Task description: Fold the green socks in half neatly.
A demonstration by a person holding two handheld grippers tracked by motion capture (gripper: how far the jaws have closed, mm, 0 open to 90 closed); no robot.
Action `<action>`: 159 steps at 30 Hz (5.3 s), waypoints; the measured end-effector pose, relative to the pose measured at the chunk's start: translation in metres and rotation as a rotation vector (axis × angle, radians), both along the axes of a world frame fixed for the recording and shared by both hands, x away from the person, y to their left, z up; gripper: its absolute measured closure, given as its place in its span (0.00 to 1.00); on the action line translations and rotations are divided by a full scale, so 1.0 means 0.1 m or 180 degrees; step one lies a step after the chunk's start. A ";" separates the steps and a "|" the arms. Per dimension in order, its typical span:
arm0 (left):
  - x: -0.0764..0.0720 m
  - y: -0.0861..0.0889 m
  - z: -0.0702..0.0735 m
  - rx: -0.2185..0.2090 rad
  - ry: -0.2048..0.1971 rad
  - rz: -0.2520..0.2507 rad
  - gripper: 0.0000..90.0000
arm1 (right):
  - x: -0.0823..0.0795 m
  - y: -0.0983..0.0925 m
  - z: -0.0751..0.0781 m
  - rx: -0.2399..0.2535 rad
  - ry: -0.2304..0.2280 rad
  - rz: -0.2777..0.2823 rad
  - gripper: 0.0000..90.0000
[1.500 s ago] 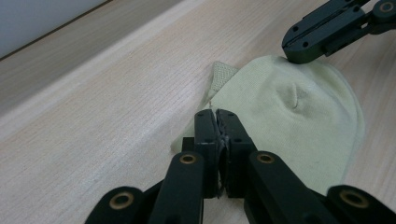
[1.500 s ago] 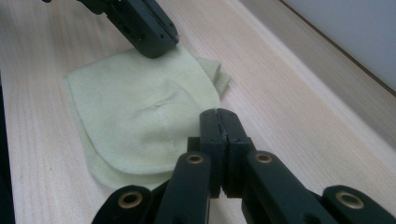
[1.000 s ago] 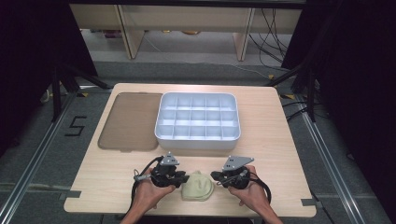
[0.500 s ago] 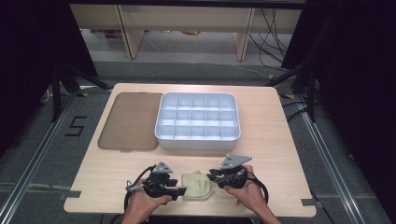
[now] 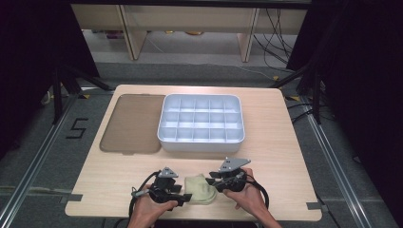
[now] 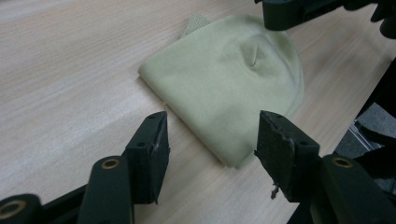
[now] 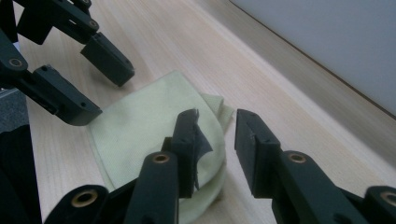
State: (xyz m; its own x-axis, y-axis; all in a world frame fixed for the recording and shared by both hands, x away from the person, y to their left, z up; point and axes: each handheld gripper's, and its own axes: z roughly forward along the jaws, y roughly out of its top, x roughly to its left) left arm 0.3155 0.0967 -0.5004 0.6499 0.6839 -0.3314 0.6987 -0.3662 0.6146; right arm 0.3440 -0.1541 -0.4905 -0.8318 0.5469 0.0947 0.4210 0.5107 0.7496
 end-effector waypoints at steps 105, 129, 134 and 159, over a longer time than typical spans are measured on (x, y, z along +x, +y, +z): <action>0.17 0.09 0.21 0.0308 -0.0320 0.0164 0.93 | -0.08 0.61 -0.22 0.0008 0.0078 0.0664 0.99; 0.13 0.02 0.31 0.0500 -0.0451 0.0000 0.93 | 0.21 0.31 -0.16 0.0212 0.0091 0.0211 0.98; 0.13 -0.05 0.33 0.0534 -0.0511 -0.0019 0.93 | 0.25 0.32 -0.20 0.0193 0.0186 0.0226 0.98; 0.16 -0.45 0.22 0.0646 -0.0498 -0.0356 0.93 | 0.36 0.19 -0.23 0.0388 0.0437 0.0100 0.96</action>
